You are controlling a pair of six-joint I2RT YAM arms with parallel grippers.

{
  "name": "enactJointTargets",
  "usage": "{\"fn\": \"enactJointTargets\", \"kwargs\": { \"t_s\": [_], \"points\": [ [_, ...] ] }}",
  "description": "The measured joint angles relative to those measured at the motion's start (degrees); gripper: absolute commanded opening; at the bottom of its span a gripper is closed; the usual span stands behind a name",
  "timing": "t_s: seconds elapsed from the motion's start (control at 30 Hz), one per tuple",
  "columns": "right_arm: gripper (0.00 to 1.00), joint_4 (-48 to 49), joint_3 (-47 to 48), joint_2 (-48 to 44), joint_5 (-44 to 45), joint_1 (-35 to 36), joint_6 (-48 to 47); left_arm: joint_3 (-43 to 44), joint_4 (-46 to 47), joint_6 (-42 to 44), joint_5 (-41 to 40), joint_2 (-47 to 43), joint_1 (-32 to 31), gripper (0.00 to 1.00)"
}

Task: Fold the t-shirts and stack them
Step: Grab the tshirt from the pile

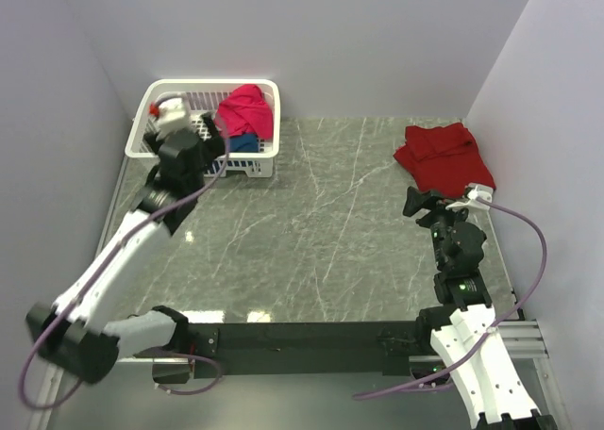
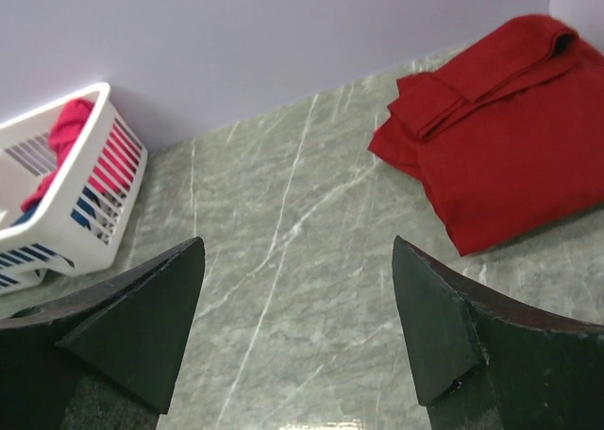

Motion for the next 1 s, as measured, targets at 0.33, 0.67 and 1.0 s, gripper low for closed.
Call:
{"fn": "enactJointTargets", "kwargs": {
  "t_s": [0.33, 0.67, 1.0],
  "points": [
    [0.86, -0.79, 0.0, 0.87, -2.86, 0.0, -0.11, 30.14, -2.43, 6.99, 15.04, 33.07, 7.08, 0.97],
    [0.87, -0.35, 0.0, 0.81, -5.84, 0.0, -0.07, 48.72, -4.63, 6.51, 27.23, 57.59, 12.07, 0.93],
    [0.86, -0.09, 0.0, 1.97, -7.61, 0.0, -0.04, 56.52, -4.79, 4.61, 32.22, 70.1, 12.63, 0.92]
  ]
}}
